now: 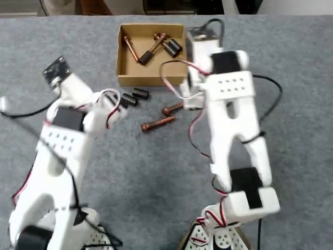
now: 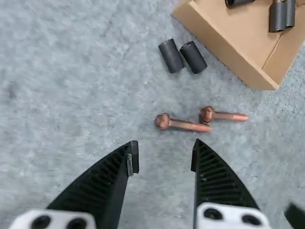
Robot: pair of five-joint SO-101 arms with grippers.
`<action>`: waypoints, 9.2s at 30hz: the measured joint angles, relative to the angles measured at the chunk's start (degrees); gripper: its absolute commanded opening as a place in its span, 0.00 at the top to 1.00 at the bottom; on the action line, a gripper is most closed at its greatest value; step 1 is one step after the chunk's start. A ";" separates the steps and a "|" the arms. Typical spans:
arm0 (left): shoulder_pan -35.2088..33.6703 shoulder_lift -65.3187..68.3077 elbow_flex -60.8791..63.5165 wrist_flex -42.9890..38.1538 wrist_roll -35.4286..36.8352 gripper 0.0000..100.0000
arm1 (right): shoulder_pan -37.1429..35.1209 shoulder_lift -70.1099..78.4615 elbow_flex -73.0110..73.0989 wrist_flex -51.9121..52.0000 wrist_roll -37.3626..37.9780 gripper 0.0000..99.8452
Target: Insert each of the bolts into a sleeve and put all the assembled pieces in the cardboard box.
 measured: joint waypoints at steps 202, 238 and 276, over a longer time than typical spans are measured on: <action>-5.45 81.23 -66.29 24.97 -82.20 0.88 | 14.15 8.44 11.25 -12.75 10.02 0.97; -8.44 52.57 -31.65 11.08 -51.25 0.84 | 9.41 8.44 10.90 -12.75 10.02 0.97; -8.09 45.36 -7.56 -16.35 -48.70 0.91 | 9.23 8.44 10.90 -12.75 10.02 0.97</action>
